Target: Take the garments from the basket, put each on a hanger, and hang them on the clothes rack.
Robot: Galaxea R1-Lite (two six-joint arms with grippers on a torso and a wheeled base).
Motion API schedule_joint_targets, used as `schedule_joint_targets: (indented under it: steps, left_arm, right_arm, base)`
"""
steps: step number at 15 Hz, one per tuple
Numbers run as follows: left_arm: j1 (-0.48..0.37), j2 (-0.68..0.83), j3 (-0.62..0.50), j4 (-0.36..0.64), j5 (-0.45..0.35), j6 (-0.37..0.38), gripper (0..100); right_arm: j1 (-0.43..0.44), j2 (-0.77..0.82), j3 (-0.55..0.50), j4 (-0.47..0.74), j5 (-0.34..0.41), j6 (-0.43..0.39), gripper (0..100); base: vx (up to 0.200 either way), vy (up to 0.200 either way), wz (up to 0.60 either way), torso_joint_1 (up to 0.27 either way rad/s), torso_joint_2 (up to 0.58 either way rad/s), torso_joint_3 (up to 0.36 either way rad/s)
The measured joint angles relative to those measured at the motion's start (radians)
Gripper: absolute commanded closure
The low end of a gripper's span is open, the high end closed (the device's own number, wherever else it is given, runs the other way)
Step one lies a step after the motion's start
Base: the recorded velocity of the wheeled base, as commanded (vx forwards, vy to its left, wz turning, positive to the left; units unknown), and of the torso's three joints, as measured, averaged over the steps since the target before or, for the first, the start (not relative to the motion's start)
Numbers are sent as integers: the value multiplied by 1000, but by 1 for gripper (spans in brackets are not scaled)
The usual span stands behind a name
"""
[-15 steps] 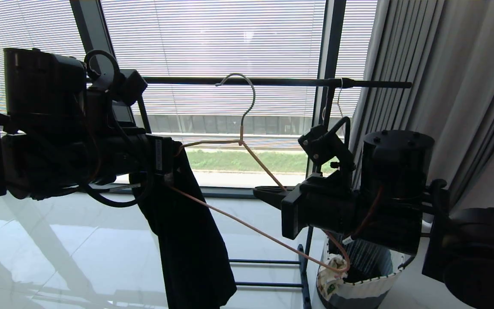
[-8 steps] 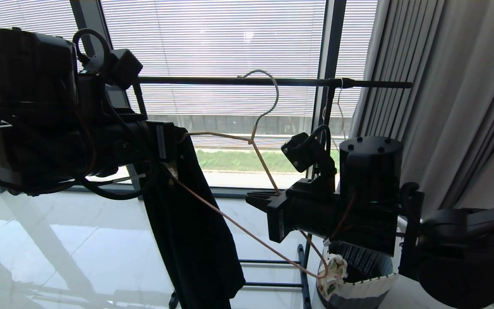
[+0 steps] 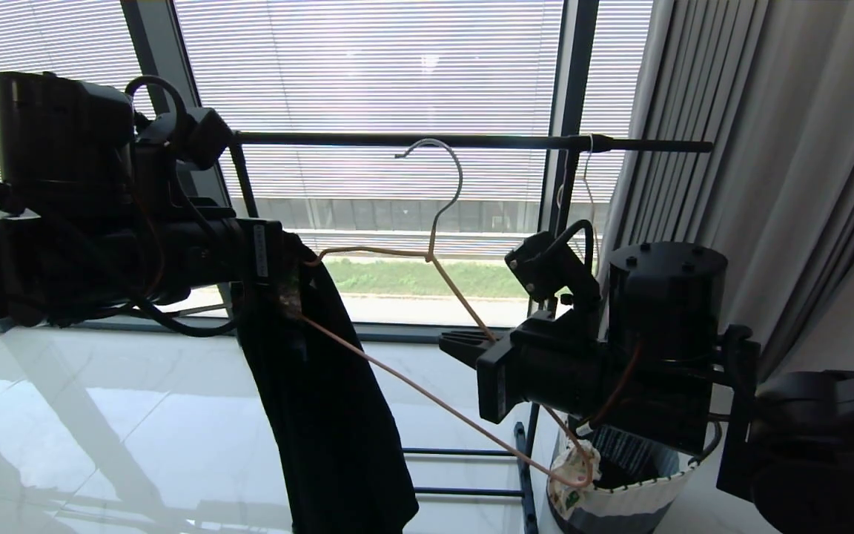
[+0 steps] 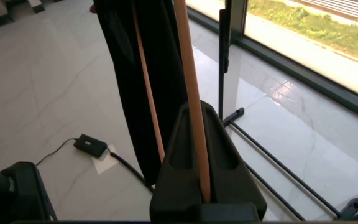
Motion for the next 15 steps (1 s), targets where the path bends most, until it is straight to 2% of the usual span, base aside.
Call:
schedule_joint_targets:
  steps: [5,10,15]
  left_arm:
    - [9,11,-24,-5,4,-1,100]
    - [-120,10,-16,-7,7,-1,100]
    - [-184,9,-13,-7,9,-7,100]
  right_arm:
    - [13,-41,59,8,2,-2,100]
    - [44,-20,49,14,1,-3,100]
    - [48,13,17,14,-3,-3,100]
  base:
    - [0,0,0,0,0,0]
    - [0,0,0,0,0,0]
    - [0,0,0,0,0,0]
